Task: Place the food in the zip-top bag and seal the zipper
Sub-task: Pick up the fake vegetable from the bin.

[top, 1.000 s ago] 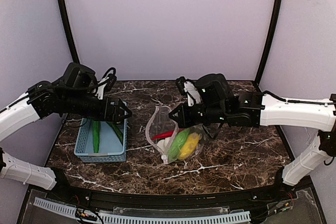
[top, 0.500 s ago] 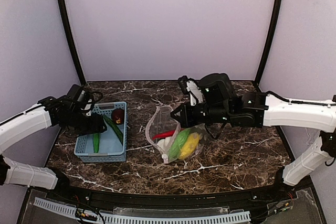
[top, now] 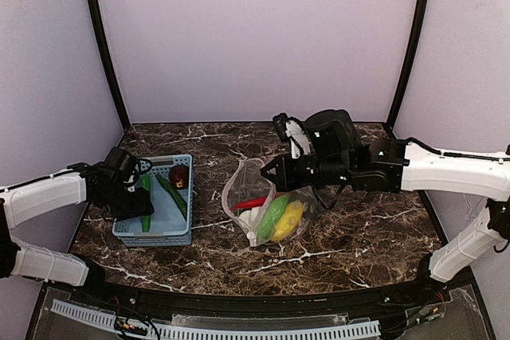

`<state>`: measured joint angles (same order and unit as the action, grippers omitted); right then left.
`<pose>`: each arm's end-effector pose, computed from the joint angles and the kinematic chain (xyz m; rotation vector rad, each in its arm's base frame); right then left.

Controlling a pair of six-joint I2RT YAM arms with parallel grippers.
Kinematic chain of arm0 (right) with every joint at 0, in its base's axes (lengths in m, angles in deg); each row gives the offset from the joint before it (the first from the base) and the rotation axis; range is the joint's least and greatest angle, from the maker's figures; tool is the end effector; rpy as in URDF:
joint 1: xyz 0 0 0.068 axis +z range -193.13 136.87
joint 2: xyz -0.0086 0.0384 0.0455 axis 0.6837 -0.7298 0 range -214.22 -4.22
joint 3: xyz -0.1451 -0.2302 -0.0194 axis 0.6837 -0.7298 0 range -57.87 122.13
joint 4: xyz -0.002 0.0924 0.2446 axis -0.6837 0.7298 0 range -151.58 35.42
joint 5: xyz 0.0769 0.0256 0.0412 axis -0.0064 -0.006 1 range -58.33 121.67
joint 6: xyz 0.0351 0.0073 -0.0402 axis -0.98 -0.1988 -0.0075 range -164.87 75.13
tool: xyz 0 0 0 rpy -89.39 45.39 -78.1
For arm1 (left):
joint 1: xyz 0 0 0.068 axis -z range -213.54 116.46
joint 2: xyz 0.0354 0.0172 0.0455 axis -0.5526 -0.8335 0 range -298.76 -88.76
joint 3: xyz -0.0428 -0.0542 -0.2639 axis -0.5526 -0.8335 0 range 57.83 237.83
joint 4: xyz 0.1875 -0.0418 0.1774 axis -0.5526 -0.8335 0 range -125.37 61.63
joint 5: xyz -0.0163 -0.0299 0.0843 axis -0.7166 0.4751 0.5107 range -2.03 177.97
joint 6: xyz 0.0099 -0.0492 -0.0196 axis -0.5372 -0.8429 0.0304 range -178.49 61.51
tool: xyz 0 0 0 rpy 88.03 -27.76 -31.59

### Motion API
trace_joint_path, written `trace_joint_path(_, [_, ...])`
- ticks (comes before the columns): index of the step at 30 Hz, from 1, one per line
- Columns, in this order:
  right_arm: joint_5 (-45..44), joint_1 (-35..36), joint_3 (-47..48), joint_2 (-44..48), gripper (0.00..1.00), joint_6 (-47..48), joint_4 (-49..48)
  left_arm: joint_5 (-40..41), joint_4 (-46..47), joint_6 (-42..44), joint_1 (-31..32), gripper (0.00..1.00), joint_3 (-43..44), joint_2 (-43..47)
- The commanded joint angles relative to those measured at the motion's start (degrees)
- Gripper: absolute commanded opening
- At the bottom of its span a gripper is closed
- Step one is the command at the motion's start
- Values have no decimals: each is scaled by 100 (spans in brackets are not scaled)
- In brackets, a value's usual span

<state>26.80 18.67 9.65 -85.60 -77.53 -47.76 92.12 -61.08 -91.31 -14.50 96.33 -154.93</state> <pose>0.1584 0.2891 0.3233 -0.4956 2.1295 0.9070 0.2015 -0.0670 0.1992 -0.3411 2.6155 -0.2190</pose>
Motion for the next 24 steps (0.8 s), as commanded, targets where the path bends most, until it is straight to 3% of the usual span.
trace_joint_path(1, [-15, -51, -68, 184, 0, 18, -135, -173, 330, 15, -161, 57, -206, -161])
trace_joint_path(24, [7, -72, -77, 240, 0, 20, -126, -16, 572, 144, -248, 38, -277, -1007])
